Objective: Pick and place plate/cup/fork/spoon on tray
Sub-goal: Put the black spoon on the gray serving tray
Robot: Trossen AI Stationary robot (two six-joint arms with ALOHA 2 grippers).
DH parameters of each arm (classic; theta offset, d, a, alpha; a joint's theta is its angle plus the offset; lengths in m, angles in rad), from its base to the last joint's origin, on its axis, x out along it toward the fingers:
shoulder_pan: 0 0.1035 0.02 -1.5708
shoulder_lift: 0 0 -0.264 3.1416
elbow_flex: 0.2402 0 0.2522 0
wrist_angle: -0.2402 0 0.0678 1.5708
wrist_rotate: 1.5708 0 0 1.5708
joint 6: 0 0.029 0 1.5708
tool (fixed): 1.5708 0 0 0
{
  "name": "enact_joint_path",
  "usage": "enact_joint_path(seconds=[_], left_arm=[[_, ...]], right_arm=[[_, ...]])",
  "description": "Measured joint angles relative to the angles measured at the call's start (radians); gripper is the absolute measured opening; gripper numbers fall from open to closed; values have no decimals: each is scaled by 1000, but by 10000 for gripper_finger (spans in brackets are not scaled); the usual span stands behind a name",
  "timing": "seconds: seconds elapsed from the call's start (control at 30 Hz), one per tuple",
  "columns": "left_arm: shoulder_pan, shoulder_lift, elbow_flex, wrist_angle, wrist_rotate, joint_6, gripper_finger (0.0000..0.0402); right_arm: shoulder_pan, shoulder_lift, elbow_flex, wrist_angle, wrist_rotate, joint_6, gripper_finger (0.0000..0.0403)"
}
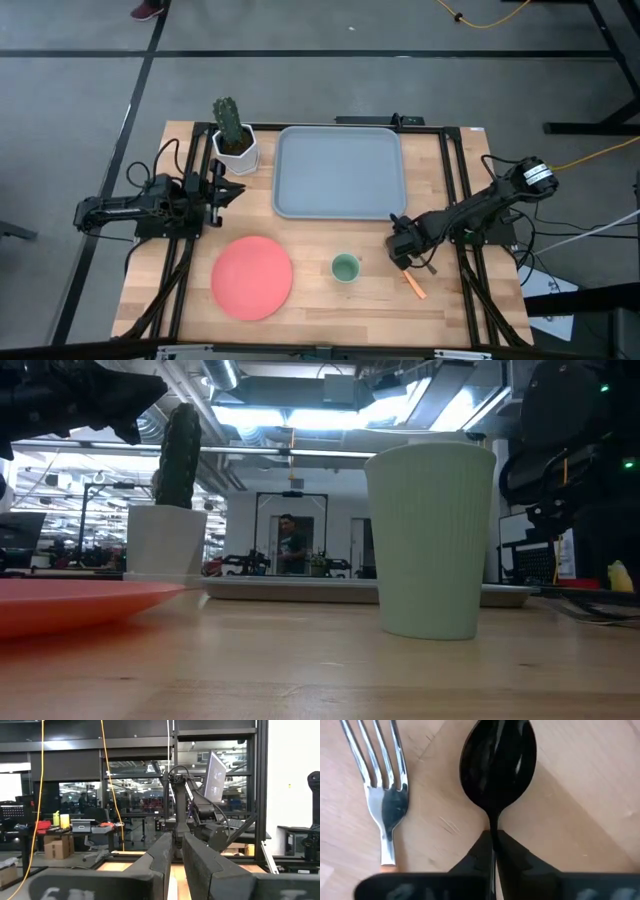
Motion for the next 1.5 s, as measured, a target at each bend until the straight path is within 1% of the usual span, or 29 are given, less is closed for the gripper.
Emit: enact_joint_path(seconds=[0.1, 0.17, 0.3, 0.37, 0.43, 0.47, 0.5, 0.57, 0.63, 0.7, 0.77, 0.8, 0.9, 1.0, 1.1, 1.2, 1.27, 1.43, 1.5], left_arm=[[0, 0, 0, 0, 0, 0, 41], [0, 0, 0, 0, 0, 0, 41], [0, 0, 0, 0, 0, 0, 41], [0, 0, 0, 0, 0, 0, 41], [0, 0, 0, 0, 0, 0, 41], [0, 0, 0, 0, 0, 0, 41], [0, 0, 0, 0, 0, 0, 41], [0, 0, 0, 0, 0, -1, 41], [0, 0, 0, 0, 0, -1, 41], [0, 0, 0, 0, 0, -1, 41], [0, 0, 0, 0, 0, -1, 41], [0, 0, 0, 0, 0, -1, 41], [0, 0, 0, 0, 1, -1, 41], [0, 0, 0, 0, 1, -1, 41], [0, 0, 0, 0, 1, -1, 41], [0, 0, 0, 0, 1, -2, 41], [0, 0, 0, 0, 1, -3, 41], [0, 0, 0, -1, 1, -10, 41], [0, 0, 0, -1, 2, -10, 41]], right_arm=[[-13, 6, 31, -30, -15, -3, 7], [-23, 9, 72, -84, -27, -21, 6], [-48, 6, 210, -193, -24, -90, 4], [-64, 6, 291, -263, 7, -120, 3], [-83, 5, 370, -308, 88, -143, 2], [-95, 5, 402, -333, 150, -147, 2], [-109, 4, 428, -339, 226, -144, 2], [-144, 4, 472, -312, 412, -116, 2], [-193, 3, 496, -291, 554, -75, 2], [-244, 4, 500, -268, 640, -15, 2], [-304, 4, 502, -252, 679, 18, 2], [-339, 4, 502, -255, 665, 8, 2], [-456, 7, 490, -258, 560, -67, 2], [-573, 7, 451, -208, 506, -90, 2], [-690, 7, 396, -90, 402, -174, 2], [-786, 16, 339, 90, 273, -268, 2], [-826, 35, 310, 148, 227, -302, 2], [-880, 103, 301, 113, 186, -321, 2], [-890, 130, 301, 125, 163, -322, 7]])
